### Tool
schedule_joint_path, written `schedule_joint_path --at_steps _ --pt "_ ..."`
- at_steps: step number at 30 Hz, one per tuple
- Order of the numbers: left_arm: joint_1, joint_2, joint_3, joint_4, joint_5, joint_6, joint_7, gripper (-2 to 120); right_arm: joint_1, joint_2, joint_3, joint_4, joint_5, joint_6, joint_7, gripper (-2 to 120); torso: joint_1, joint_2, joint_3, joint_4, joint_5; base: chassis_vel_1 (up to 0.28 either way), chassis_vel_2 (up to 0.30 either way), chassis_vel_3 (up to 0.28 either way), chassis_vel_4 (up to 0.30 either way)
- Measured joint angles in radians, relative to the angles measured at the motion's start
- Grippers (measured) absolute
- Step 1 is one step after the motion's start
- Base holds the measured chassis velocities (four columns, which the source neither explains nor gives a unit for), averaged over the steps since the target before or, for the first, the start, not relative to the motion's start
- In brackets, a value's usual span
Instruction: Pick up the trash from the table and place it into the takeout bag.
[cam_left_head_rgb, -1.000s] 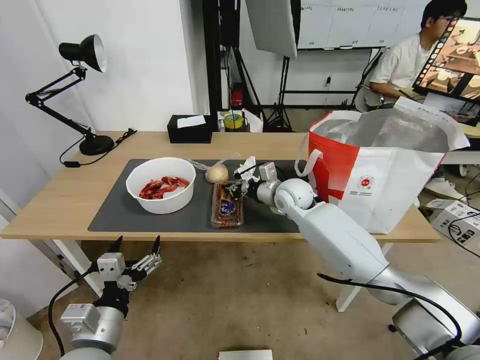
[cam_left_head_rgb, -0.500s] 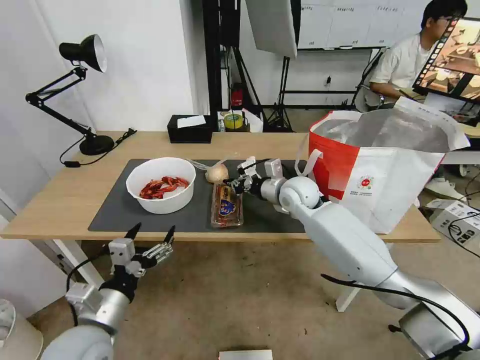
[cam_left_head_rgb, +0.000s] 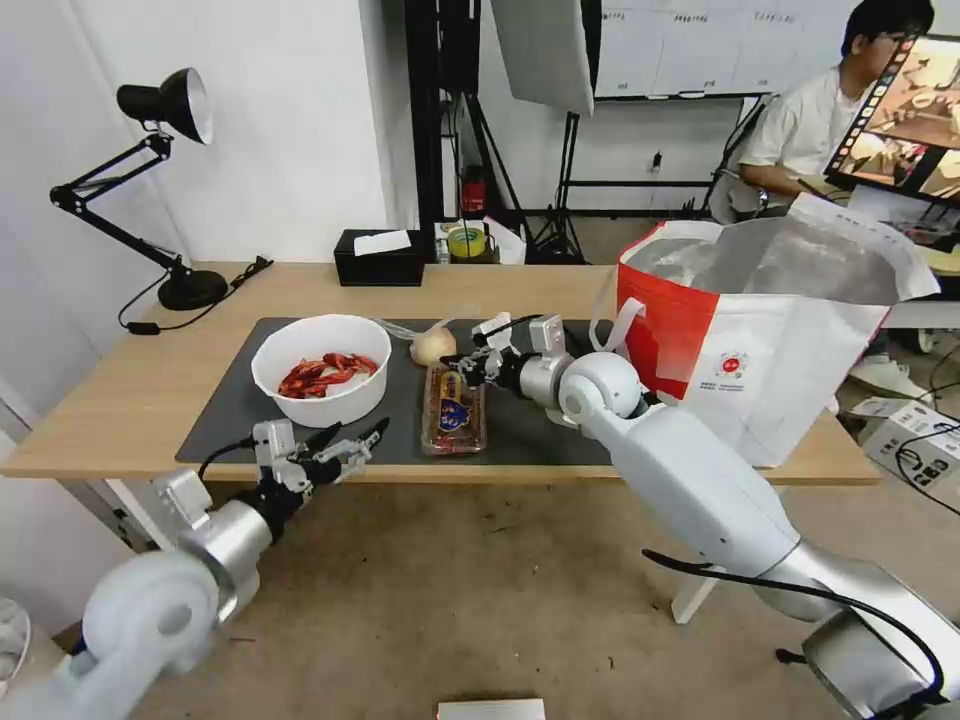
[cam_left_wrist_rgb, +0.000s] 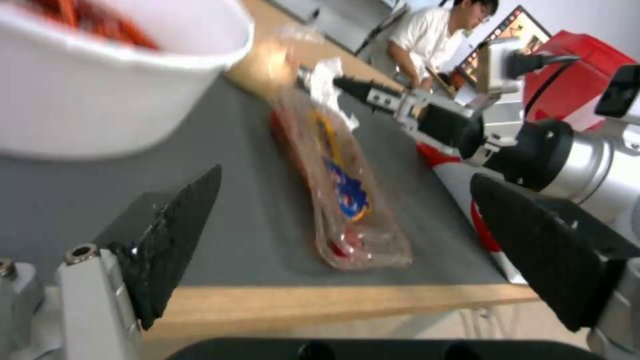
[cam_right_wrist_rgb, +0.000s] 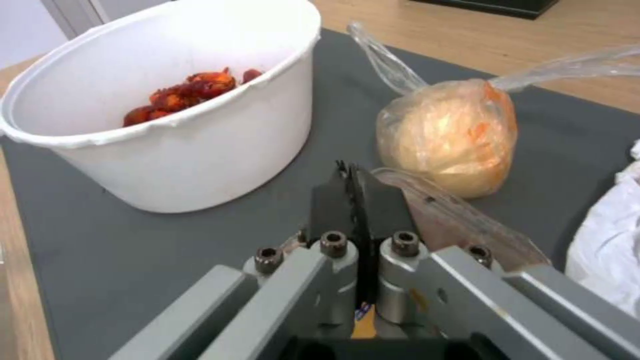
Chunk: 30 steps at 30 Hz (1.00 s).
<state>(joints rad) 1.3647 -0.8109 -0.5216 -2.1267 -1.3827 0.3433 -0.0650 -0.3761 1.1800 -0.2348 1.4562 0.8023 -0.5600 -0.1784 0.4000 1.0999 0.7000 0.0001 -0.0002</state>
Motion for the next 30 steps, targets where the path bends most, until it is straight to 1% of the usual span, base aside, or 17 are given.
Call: schedule_joint_path --at_steps 1,4,5,8,9,12,13,16,17,21,30 --pt "0.0 0.0 0.0 0.0 0.0 0.0 0.0 100 0.0 0.0 0.0 0.0 0.0 0.0 0.0 0 0.0 0.0 0.0 0.0 0.0 0.0 0.0 0.0 0.0" --pt "-0.043 0.001 0.018 0.029 -0.095 0.037 -0.002 100 -0.001 0.001 -0.001 -0.005 -0.003 0.002 -0.001 0 0.0 0.0 0.0 0.0 0.0001 0.0 0.0 0.0 0.0" --pt "-0.043 0.001 0.018 0.029 -0.095 0.037 -0.002 100 -0.001 0.001 -0.001 -0.005 -0.003 0.002 -0.001 0 0.0 0.0 0.0 0.0 0.0001 0.0 0.0 0.0 0.0" --pt "-0.098 -0.013 0.042 0.066 -0.156 0.075 -0.001 100 -0.004 0.002 -0.001 -0.007 -0.005 0.003 -0.001 0 0.0 0.0 0.0 -0.0002 0.0002 0.0 0.0 0.0 0.0" --pt "-0.098 -0.013 0.042 0.066 -0.156 0.075 -0.001 100 -0.004 0.002 -0.001 -0.007 -0.005 0.003 -0.001 0 0.0 0.0 0.0 -0.0002 0.0002 0.0 0.0 0.0 0.0" --pt "-0.149 -0.023 0.074 0.109 -0.17 0.1 -0.002 100 -0.009 -0.002 0.0 0.002 -0.006 0.003 0.0 0 0.0 0.0 0.0 0.0 0.0002 0.0 0.0 0.0 0.0" --pt "-0.149 -0.023 0.074 0.109 -0.17 0.1 -0.002 100 -0.009 -0.002 0.0 0.002 -0.006 0.003 0.0 0 0.0 0.0 0.0 0.0 0.0002 0.0 0.0 0.0 0.0" --pt "-0.207 -0.031 0.114 0.15 -0.186 0.111 -0.01 100 -0.011 -0.009 0.004 0.009 -0.007 0.003 0.0 0 0.0 0.0 0.0 -0.0002 0.0003 0.0 0.0 0.0 0.0" --pt "-0.207 -0.031 0.114 0.15 -0.186 0.111 -0.01 100 -0.011 -0.009 0.004 0.009 -0.007 0.003 0.0 0 0.0 0.0 0.0 -0.0002 0.0003 0.0 0.0 0.0 0.0" --pt "-0.271 -0.047 0.17 0.197 -0.196 0.12 -0.02 100 -0.012 -0.01 0.009 0.009 -0.007 0.004 0.001 0 0.0 0.0 0.0 -0.0001 0.0002 0.0 0.0 0.0 0.0" --pt "-0.324 -0.059 0.229 0.244 -0.196 0.13 -0.052 100 -0.025 -0.017 0.022 0.023 -0.008 0.004 0.003 0 0.0 0.0 0.0 -0.0001 0.0003 0.0 0.0 0.0 0.0"
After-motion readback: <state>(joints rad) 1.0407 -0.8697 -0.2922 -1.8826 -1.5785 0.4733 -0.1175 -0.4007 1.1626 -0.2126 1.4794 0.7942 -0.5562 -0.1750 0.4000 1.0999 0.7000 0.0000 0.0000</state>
